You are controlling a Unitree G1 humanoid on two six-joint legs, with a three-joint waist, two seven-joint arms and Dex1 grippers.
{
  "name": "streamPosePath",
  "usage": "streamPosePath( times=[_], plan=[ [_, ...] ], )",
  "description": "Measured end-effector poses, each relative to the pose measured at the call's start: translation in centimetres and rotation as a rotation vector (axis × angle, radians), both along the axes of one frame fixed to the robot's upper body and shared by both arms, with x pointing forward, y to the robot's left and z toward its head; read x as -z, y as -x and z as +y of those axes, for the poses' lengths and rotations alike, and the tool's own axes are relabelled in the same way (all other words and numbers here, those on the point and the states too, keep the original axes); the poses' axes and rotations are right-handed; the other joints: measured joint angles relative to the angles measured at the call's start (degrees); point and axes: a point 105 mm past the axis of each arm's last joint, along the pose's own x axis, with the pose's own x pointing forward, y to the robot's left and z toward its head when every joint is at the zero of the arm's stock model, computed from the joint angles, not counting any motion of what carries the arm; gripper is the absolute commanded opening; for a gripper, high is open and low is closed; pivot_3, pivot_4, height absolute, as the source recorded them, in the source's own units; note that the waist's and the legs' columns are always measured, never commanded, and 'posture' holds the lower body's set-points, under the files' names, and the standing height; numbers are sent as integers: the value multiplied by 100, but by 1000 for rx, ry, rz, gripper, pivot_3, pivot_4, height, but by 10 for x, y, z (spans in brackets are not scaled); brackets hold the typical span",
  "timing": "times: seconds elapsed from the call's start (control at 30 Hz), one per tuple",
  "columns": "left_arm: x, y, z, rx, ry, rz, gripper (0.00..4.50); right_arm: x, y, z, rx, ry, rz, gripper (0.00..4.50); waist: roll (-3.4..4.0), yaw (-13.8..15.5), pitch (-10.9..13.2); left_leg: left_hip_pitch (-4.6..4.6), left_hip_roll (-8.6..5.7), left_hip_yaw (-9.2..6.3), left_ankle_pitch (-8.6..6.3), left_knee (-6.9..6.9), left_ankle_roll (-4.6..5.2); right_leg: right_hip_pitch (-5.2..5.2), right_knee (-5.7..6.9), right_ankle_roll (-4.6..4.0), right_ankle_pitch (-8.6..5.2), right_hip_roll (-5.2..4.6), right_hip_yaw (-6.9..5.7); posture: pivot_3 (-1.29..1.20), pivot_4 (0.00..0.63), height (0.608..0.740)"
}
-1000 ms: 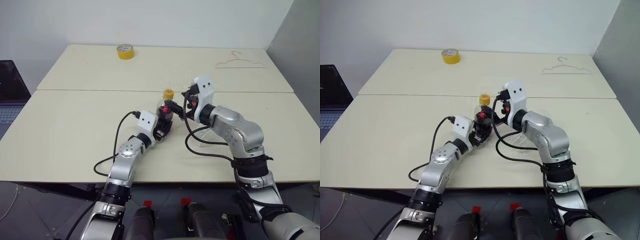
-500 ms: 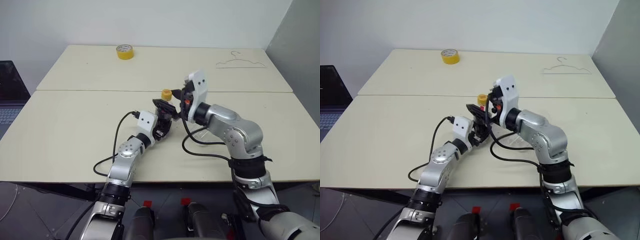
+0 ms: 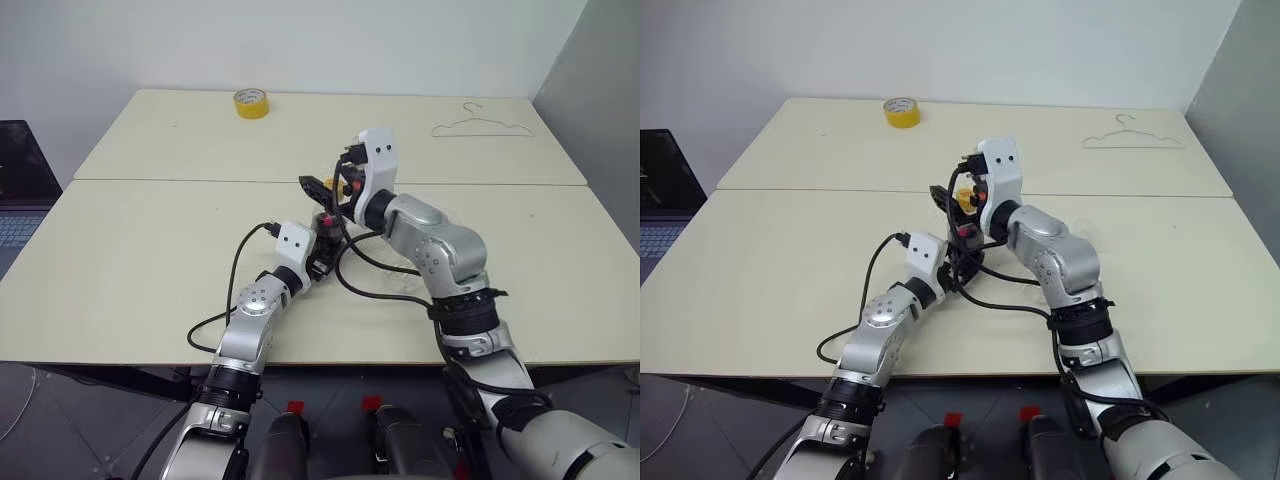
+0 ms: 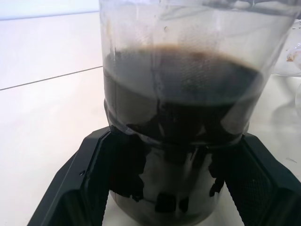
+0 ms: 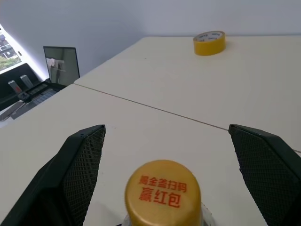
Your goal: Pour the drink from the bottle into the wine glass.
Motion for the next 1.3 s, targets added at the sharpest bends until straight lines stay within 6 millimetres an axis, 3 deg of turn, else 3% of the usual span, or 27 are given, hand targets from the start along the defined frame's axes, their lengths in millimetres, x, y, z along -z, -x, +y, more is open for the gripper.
streamPosePath(
  times=[0.53,0.9,1.17,1.3],
  plan=[
    [0,0,0,1,0,-3,3265,-1,-13,-9,79,-25,3,4472,0,-1,0,0,1,0,0,-1,0,0,0,0,0,0,-1,0,150,740],
    [-1,0,-1,5,-3,-10,3265,1,0,-24,49,3,-7,4472,0,1,0,0,1,-1,0,-2,0,0,-1,0,0,0,-1,0,150,740],
    [0,0,-1,5,-2,-12,3265,4,3,-24,41,9,5,4472,0,1,0,1,0,0,0,-1,0,0,0,0,0,0,0,0,150,740],
    [0,0,-1,4,-2,-12,3265,4,4,-22,33,5,6,3556,0,0,0,1,0,0,0,-1,0,0,0,0,0,0,0,0,150,740]
  ],
)
